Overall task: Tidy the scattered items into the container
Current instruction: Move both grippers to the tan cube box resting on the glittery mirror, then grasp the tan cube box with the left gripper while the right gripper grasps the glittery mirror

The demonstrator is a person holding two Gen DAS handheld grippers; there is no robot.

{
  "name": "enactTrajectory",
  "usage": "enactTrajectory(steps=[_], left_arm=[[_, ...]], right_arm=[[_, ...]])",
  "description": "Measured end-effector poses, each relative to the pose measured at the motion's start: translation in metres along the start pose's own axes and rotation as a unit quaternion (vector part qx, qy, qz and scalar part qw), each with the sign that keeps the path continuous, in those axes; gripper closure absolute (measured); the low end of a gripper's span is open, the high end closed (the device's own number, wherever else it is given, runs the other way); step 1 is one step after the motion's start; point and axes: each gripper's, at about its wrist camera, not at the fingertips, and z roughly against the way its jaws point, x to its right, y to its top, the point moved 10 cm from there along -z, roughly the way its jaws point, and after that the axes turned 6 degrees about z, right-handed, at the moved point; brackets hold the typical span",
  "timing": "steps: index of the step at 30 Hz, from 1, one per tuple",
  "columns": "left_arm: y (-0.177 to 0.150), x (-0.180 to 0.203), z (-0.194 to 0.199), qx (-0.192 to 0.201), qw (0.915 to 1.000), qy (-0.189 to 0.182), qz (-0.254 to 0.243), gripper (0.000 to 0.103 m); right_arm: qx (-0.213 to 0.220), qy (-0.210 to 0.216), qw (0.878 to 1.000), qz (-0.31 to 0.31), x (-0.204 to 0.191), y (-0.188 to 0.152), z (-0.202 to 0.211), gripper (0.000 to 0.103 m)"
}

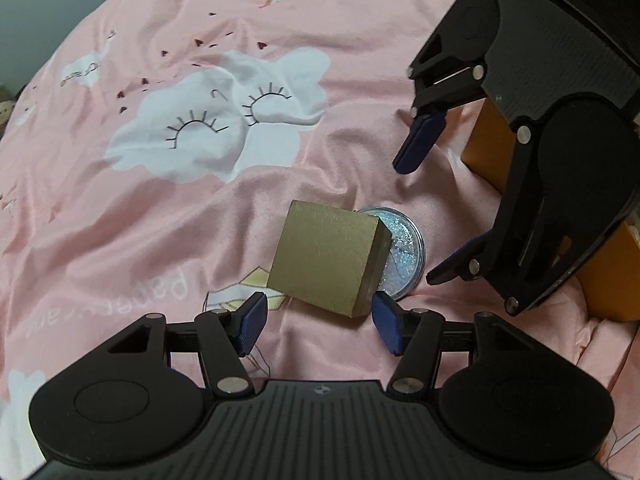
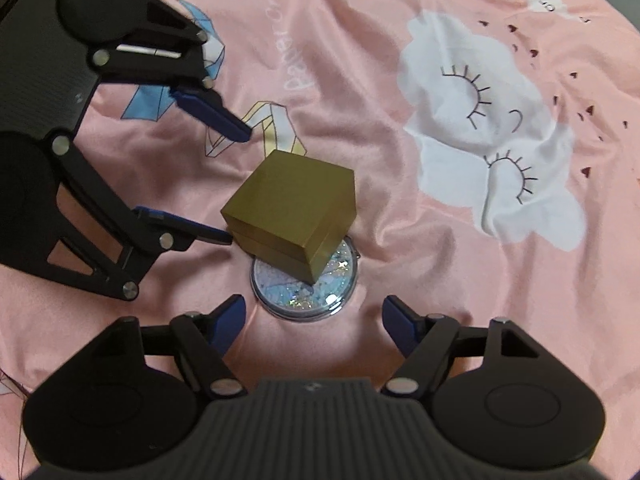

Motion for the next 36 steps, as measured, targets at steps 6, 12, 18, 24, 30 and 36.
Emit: enactTrajectory(steps=[6,12,18,24,30,36], left_arm=[[0.009,-0.004,-0.016,-0.022,0.9991,-0.034,-0.014,0.032],[0.018,-0.004,-0.028,-0.040,0.9971,-0.049,-0.042,0.026],[0.026,-0.001,-0.033,-0.053,0.9948,-0.058,-0.065,0.024],[0.030,-0.007,-0.016,-0.045,0.9919,-0.064,-0.100,0.025],[0.029,-0.004,-0.034,-0.082,0.9830,-0.089,-0.138,0.022],[0.030,0.002,-0.051,-0.109,0.9804,-0.113,-0.119,0.025]], right_arm=[[-0.013,0.013,1.000,0.013,0.001,0.003,-0.005,0.026],[-0.019,0.022,1.000,0.008,0.003,0.003,-0.011,0.026],[-0.022,0.026,0.999,-0.001,0.005,0.002,-0.015,0.026],[-0.020,0.029,0.999,-0.007,0.006,0.003,-0.012,0.026],[-0.020,0.032,0.999,-0.010,0.005,0.004,-0.011,0.026],[-0.020,0.036,0.999,-0.018,0.006,0.004,-0.011,0.026]])
